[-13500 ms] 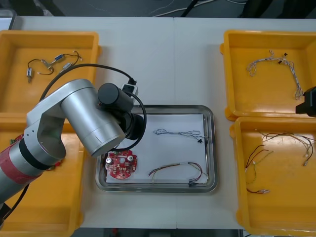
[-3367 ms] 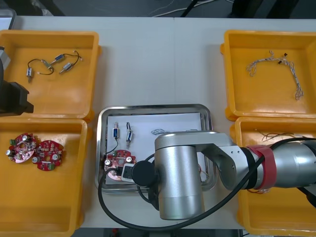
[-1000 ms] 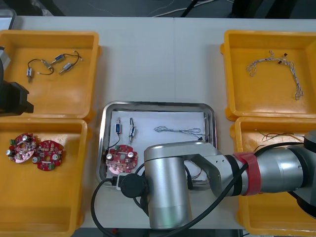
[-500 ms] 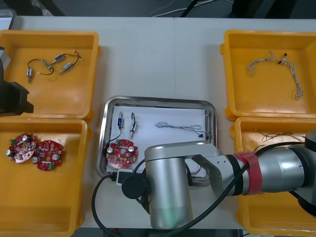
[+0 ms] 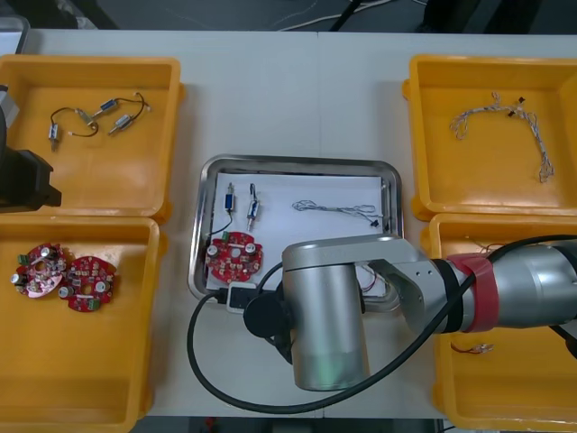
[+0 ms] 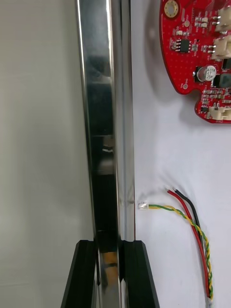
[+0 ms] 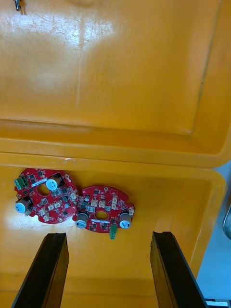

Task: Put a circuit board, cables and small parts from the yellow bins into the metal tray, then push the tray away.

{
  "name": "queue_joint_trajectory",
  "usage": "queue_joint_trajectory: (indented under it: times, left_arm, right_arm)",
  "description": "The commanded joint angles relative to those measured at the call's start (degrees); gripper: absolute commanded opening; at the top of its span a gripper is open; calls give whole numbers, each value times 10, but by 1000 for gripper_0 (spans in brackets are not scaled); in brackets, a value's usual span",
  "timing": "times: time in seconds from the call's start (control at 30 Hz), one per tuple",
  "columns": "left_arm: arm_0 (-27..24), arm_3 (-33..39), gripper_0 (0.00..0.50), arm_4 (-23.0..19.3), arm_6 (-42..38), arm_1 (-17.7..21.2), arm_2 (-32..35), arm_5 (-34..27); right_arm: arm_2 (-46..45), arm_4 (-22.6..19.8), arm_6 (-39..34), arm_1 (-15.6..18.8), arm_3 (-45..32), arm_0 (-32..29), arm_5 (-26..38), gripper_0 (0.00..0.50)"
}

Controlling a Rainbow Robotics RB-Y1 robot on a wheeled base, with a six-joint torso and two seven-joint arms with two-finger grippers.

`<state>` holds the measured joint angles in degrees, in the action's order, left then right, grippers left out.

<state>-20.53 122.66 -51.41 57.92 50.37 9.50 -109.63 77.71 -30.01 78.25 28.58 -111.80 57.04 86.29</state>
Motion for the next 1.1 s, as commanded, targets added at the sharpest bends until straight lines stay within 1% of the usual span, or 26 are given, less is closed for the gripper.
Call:
queue_joint_trajectory:
  times: [0.03, 0.4, 1.1]
  left_arm:
    - [8, 17, 500, -4, 10, 24, 17, -4]
    - [8, 17, 500, -4, 10, 24, 17, -4]
    - [8, 17, 500, -4, 10, 24, 17, -4]
  right_arm:
    - [8, 7, 24, 29, -22, 36, -14, 0]
    - [8, 7, 46, 51, -17, 62, -44, 0]
    - [8, 8, 89, 48, 54, 102, -113, 0]
